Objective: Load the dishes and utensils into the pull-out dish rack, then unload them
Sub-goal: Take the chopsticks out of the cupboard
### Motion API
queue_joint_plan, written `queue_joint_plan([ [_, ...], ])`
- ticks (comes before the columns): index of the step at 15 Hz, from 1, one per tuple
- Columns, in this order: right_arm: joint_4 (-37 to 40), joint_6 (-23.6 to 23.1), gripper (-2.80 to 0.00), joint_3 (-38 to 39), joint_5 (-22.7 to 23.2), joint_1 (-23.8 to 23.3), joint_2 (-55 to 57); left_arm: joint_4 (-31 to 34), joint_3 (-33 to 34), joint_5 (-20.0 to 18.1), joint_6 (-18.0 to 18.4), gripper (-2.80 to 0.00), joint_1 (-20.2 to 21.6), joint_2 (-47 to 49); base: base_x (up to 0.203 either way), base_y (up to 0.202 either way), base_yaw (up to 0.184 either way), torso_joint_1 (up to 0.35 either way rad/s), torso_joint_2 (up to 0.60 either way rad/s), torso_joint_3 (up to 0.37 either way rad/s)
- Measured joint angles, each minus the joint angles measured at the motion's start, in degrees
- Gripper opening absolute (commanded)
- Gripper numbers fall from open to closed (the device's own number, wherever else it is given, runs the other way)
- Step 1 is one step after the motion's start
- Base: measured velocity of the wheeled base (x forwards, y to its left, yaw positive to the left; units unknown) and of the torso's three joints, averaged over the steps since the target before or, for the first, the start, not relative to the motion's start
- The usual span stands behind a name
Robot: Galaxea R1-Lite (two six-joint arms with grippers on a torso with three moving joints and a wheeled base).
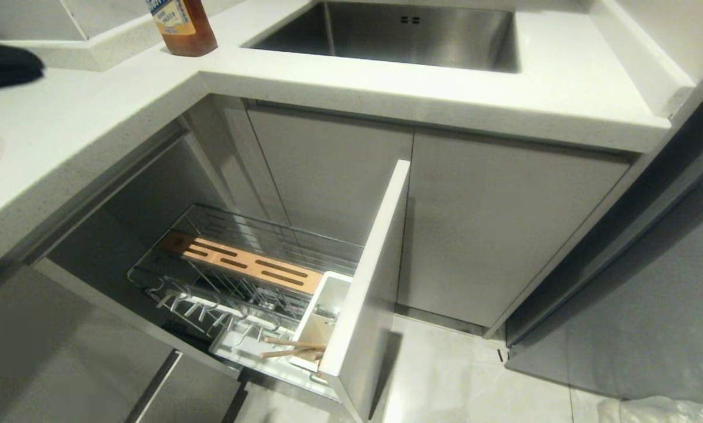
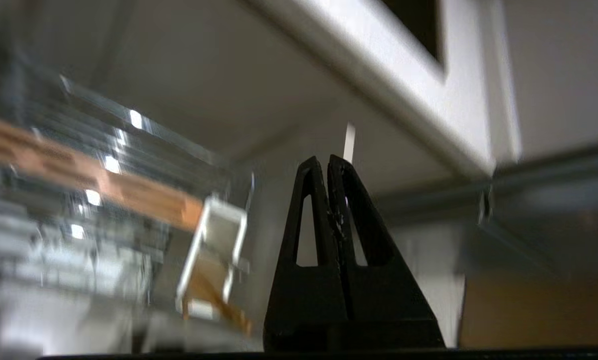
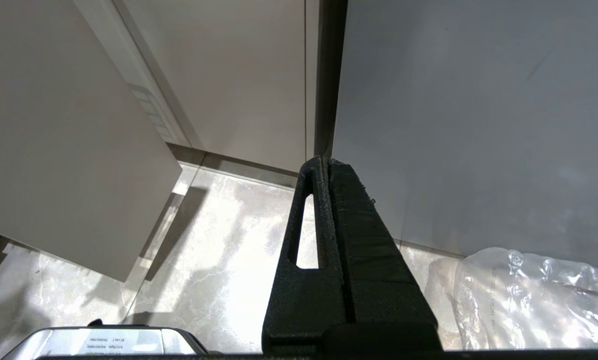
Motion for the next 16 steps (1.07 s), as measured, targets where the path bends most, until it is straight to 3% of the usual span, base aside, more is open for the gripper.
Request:
queue_joint_plan([
  [3,0.00,0.00,-2.80,0.00,0.00,0.00,0.02,8.75,0.56,-0.07,-0.55,-2.80,-8.40,6.72,0.000,0.000,0.000,0.000,0.00,0.000],
  [7,0.00,0.00,-2.80,0.00,0.00,0.00,0.02,22.11,-2.03,-0.64,-1.15,-2.80,-11.22,19.30,0.000,0.000,0.000,0.000,0.00,0.000],
  [10,0.00,0.00,-2.80,0.00,0.00,0.00,0.01,30.08,-4.55,-4.99,-0.89,-2.80,-8.71,28.47,0.000,0.000,0.000,0.000,0.00,0.000],
  [13,0.00,0.00,-2.80,0.00,0.00,0.00,0.01,30.98,-5.95,-8.95,-0.27,-2.80,-5.12,36.41,0.000,0.000,0.000,0.000,0.00,0.000],
  [16,0.00,0.00,-2.80,0.00,0.00,0.00,0.02,31.11,-7.35,-11.09,3.87,-2.80,-0.47,42.47,0.000,0.000,0.000,0.000,0.00,0.000],
])
